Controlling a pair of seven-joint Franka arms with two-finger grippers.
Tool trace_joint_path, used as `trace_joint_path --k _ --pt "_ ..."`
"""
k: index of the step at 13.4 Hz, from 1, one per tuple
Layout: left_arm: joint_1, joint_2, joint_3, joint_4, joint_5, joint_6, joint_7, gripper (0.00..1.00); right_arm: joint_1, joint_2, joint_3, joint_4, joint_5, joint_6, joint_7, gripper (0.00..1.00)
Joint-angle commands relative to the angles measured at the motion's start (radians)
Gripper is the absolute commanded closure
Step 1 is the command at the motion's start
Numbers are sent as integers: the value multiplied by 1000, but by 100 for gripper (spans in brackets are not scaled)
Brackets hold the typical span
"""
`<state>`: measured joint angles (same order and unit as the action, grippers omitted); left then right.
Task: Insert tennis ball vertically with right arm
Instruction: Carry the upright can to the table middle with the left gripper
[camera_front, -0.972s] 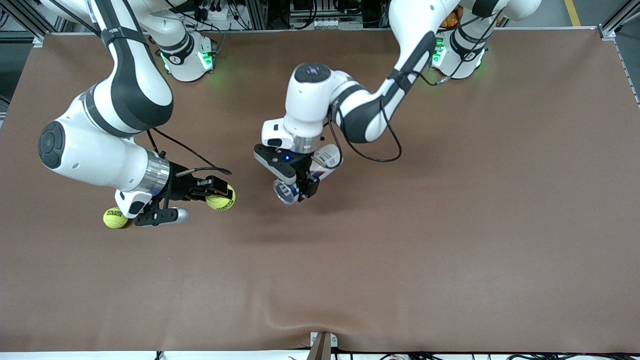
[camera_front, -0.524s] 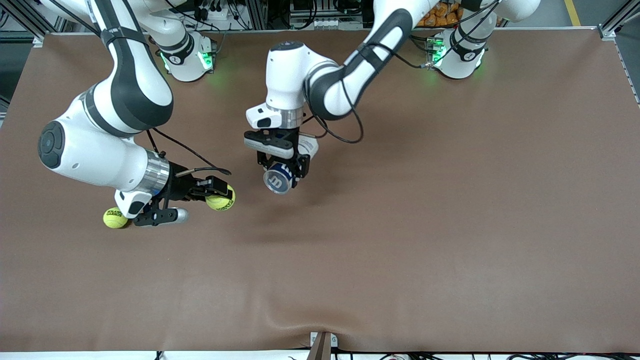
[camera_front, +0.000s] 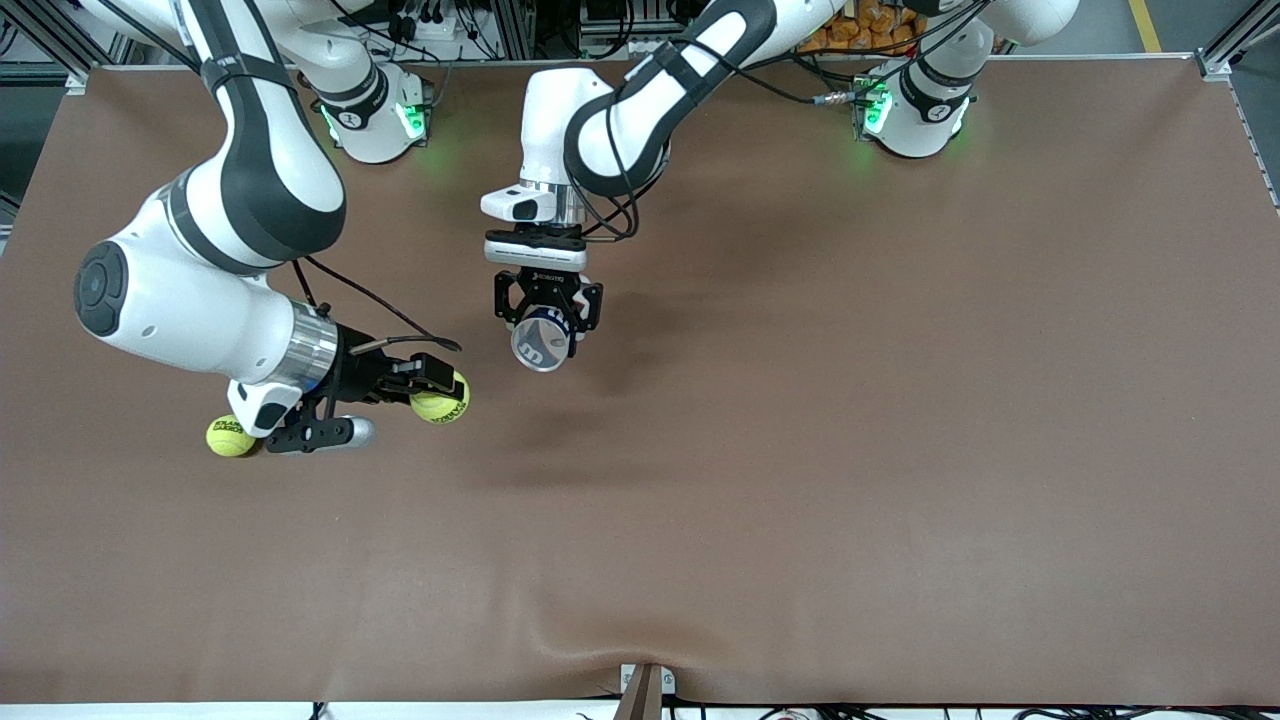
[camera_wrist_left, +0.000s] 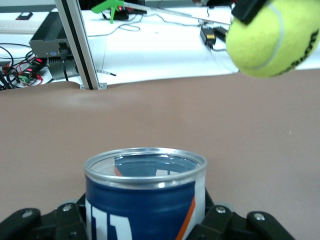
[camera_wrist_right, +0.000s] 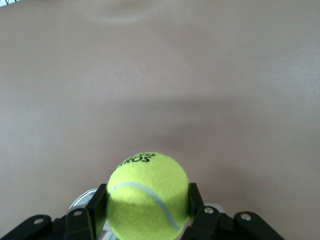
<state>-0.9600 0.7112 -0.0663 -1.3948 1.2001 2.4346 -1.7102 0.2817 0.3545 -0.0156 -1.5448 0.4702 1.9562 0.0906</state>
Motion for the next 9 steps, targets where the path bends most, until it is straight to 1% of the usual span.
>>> trace_joint_path --k 1,4,6,9 --pt "-6 -3 8 3 88 -11 -81 25 5 -9 -6 -5 13 7 -2 100" --pt "-17 16 10 7 202 -26 -104 24 7 -11 -6 -5 13 7 -2 100" --pt "-43 51 13 17 245 -87 -111 25 7 -11 -4 -5 13 7 1 100" --pt "-81 60 14 19 317 -120 -234 25 7 -11 -6 -5 13 7 0 100"
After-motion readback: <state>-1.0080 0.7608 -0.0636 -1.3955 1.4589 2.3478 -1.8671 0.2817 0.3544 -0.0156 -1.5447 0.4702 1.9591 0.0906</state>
